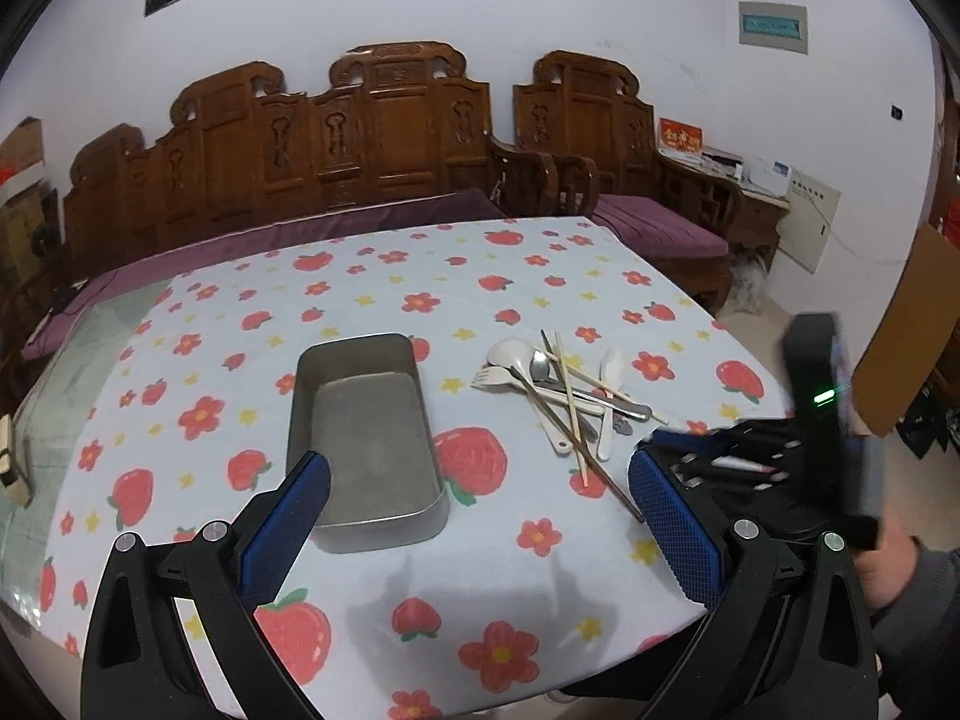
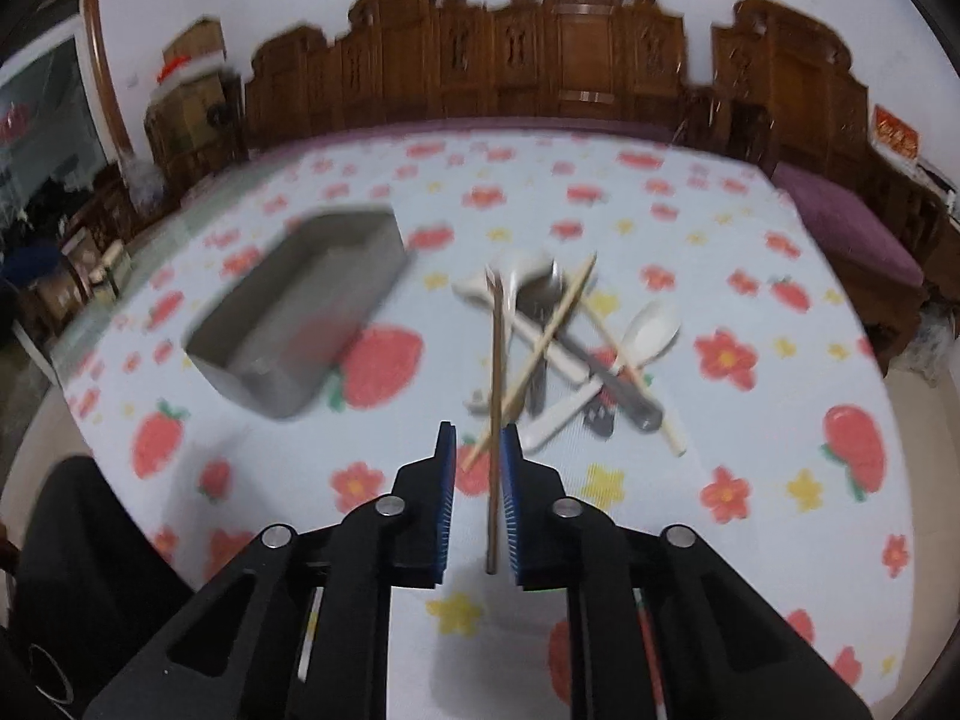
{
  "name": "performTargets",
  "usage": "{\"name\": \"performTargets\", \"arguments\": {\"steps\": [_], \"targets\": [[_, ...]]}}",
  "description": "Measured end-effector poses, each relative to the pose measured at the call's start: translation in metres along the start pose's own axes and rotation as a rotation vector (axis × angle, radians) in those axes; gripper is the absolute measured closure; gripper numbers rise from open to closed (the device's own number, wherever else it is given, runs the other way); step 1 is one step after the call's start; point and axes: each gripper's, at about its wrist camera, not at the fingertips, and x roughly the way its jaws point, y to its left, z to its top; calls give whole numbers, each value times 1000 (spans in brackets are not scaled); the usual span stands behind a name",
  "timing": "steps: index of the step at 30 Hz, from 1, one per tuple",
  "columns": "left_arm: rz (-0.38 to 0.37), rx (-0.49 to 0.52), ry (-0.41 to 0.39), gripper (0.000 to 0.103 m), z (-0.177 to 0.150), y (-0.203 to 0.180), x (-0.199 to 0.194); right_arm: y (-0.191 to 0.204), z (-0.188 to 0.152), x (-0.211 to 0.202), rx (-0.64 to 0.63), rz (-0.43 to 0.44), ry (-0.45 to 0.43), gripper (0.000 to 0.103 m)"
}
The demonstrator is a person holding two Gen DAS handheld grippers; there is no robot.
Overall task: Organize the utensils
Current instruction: 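Grasp a wooden chopstick with the right tool while the left tool grasps another chopstick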
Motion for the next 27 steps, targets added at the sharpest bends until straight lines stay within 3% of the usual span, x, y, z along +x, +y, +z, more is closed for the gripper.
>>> {"name": "performTargets", "arguments": {"steps": [9,17,27], "targets": [[-8,36,60,6,-1,-5,31,5,-11,55,-49,3,139,91],[-8,43,113,6,-6,-6,55,3,-12,60,-95,-20,180,97],[-18,72,147,6,0,-26,86,-38,9,-6,-15,-5,44,97]]}}
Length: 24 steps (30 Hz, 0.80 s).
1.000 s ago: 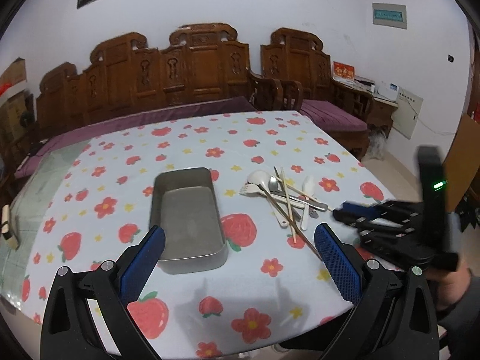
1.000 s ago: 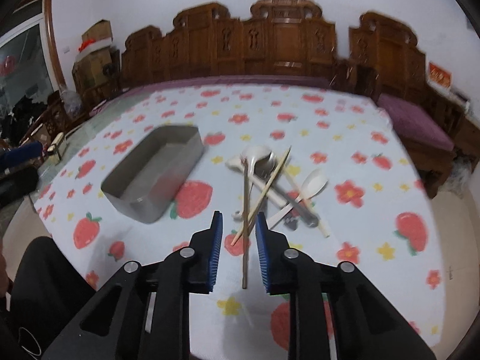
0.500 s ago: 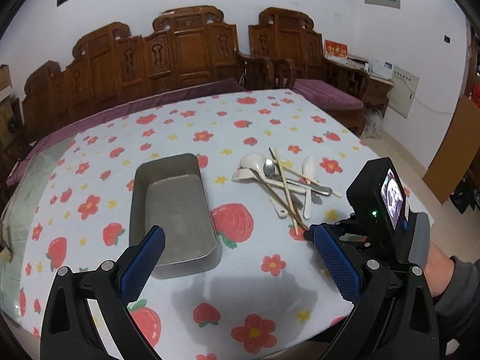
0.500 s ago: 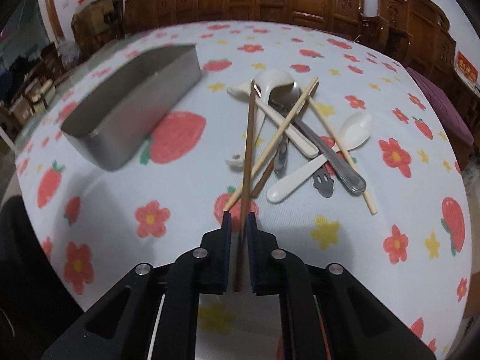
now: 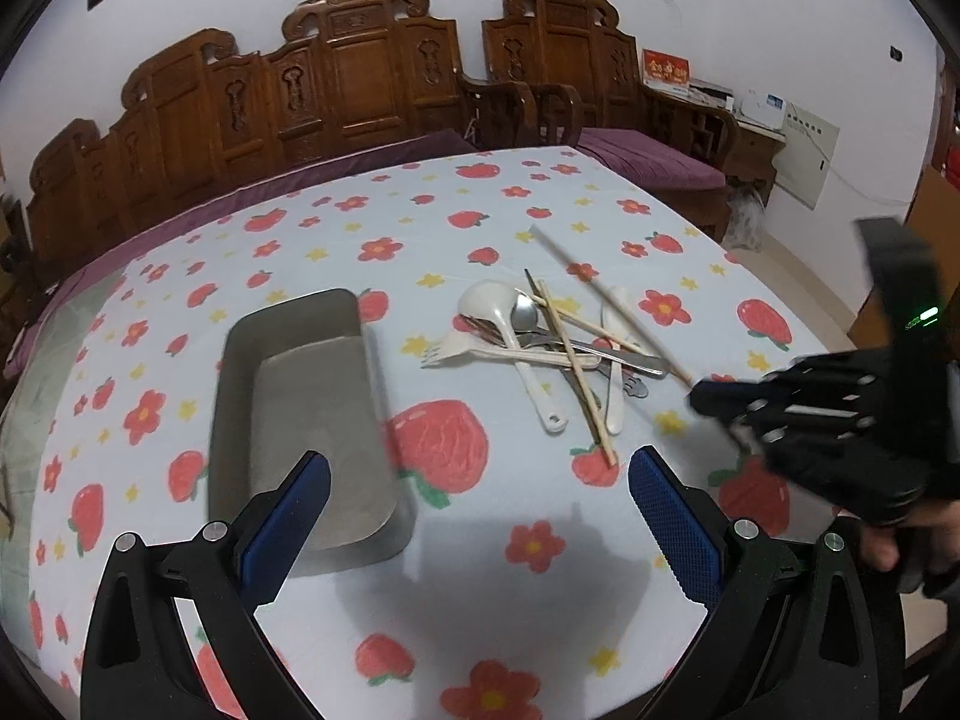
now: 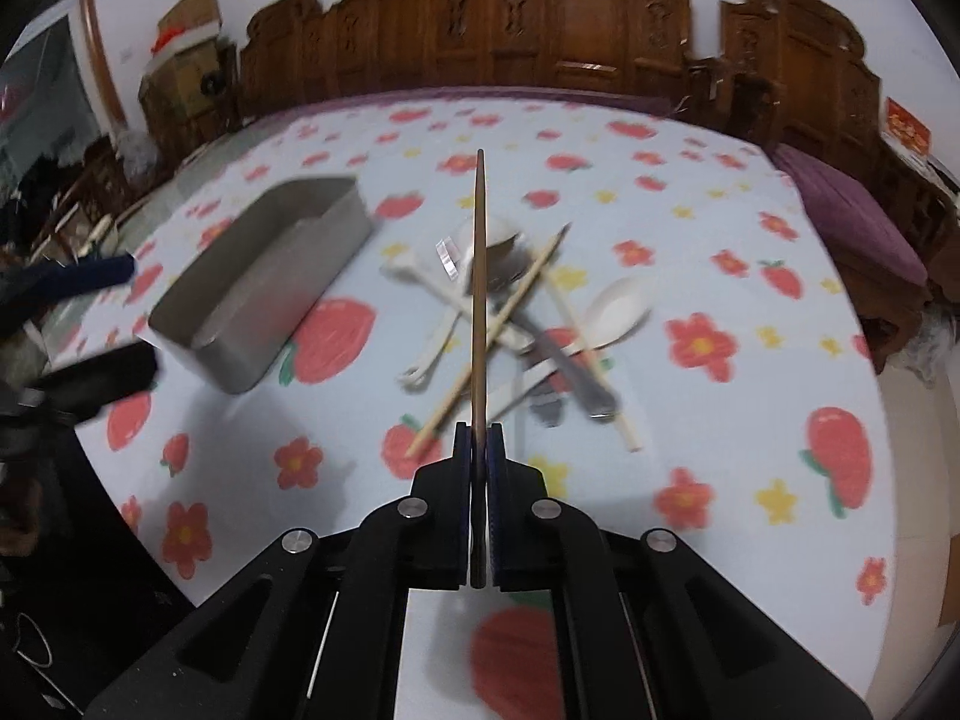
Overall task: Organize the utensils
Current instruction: 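Grasp a wooden chopstick with the right tool while the left tool grasps another chopstick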
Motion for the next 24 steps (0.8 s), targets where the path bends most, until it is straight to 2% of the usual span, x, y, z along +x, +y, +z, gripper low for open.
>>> {"name": "performTargets", "arguments": {"steps": [7,19,24], "targets": [[-16,43,29,8,10,-25,32,-37,-1,-19,64,-38,-46,97],[-81,65,127,41,14,-58,100,-62,-8,-15,121,-52,-41,97],[-101,56,163,60,7,-62,113,-63,-10,-11,129,-51,-32,97]]}}
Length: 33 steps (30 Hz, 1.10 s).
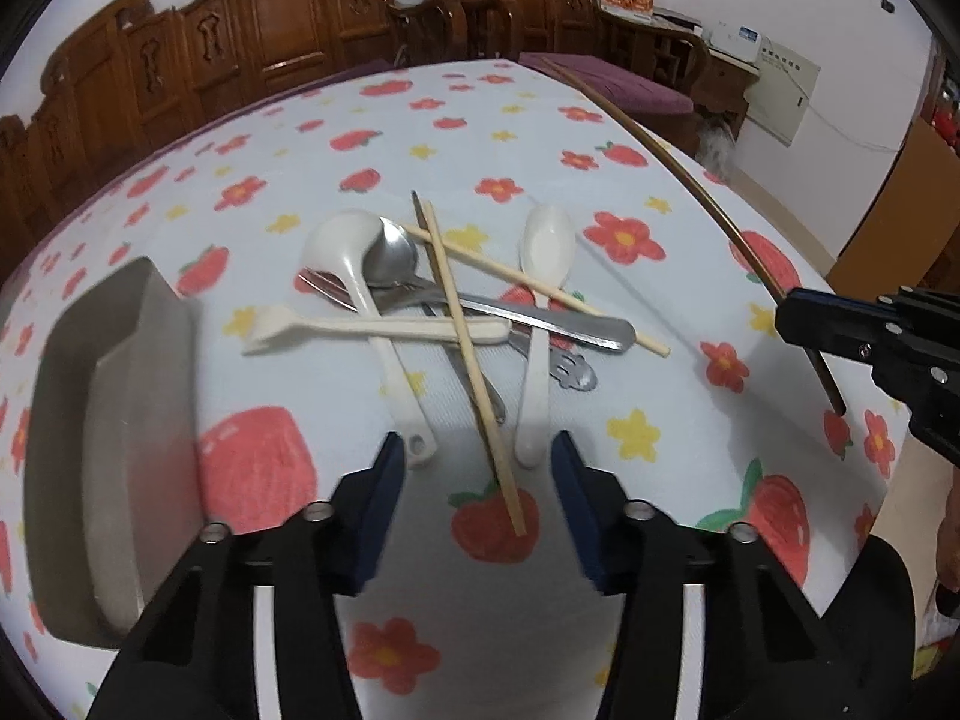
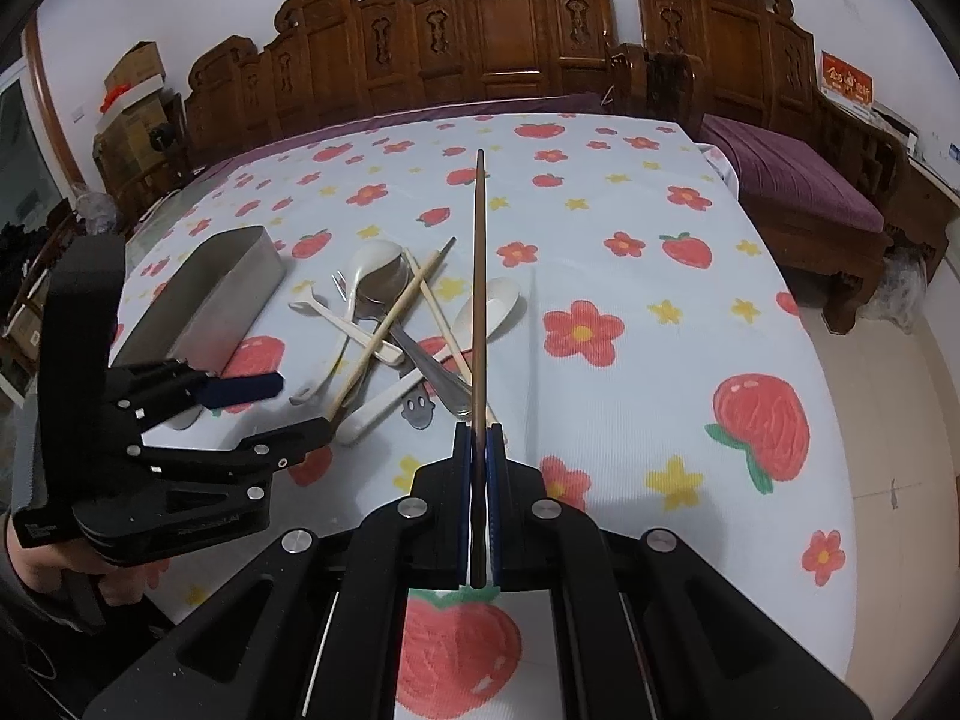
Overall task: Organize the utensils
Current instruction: 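Grasp a wooden chopstick with the right tool while the left tool grasps another chopstick, then lower the chopstick into the metal tray with the left tool while the right tool carries its chopstick over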
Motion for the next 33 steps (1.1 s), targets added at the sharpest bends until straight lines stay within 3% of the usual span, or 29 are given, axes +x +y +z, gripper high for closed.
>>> {"name": "performTargets", "arguments": {"steps": [9,13,15,23,33], "targets": [[-15,20,21,83,-4,-4,8,4,-2,3,-10,2,9,97],[-10,27,33,87,-5,-5,9,5,-1,2,-11,4,6,97],[-12,25,41,96,-6,-4,10,5,-1,1,-12,3,4,97],[-10,-17,21,99,-7,6,-4,8,1,-3,-20,12,-6,97],[-8,-35,-58,99,-10,20,-55,26,4,-10,-56,36,-22,97]]}}
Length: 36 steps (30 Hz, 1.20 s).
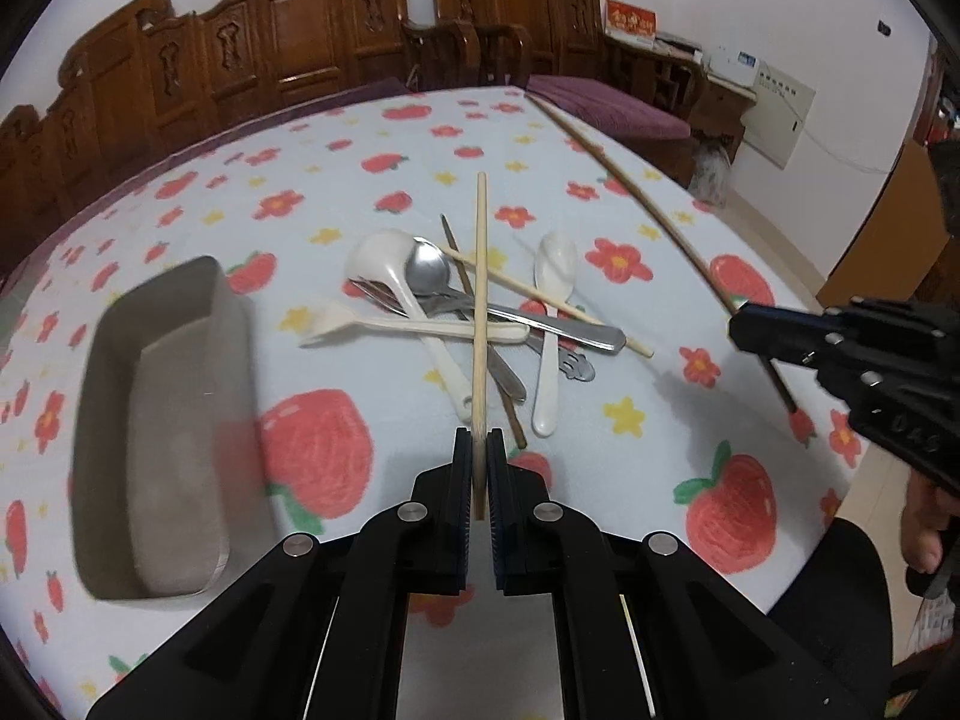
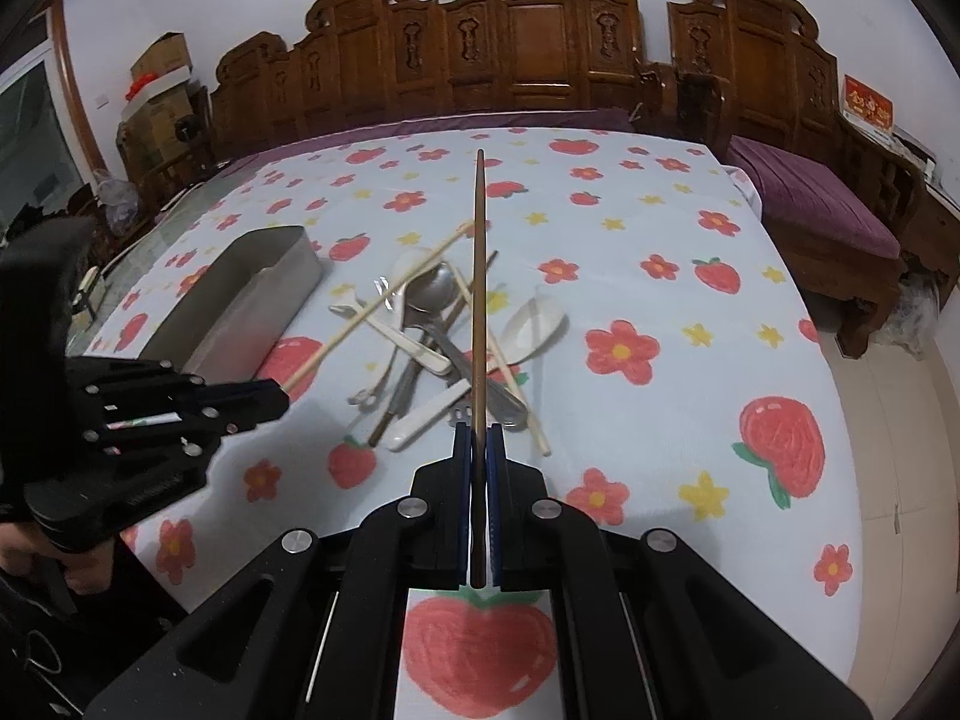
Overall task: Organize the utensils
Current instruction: 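Lower the chopstick into the metal tray with the left tool while the right tool carries its chopstick over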
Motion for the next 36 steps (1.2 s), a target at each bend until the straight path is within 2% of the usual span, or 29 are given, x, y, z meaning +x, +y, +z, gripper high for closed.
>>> {"name": "performTargets", "arguments": {"steps": [6,10,16,27,36], "targets": [[8,-18,-37,99,-3,23,-31,24,2,-2,-36,-9,-3,97],[56,-6,-69,99,-6,45,-47,46,6,-1,-69,3,-7,97],[70,-53,-70,99,-10,87,-57,76,12,5,-109,27,-3,97],[103,-140,-33,99,-30,144,-49,109,21,31,-124,39,30,97],[96,-186,23,99,-47,161,-37,134,30,45,-148,53,45,97]]}}
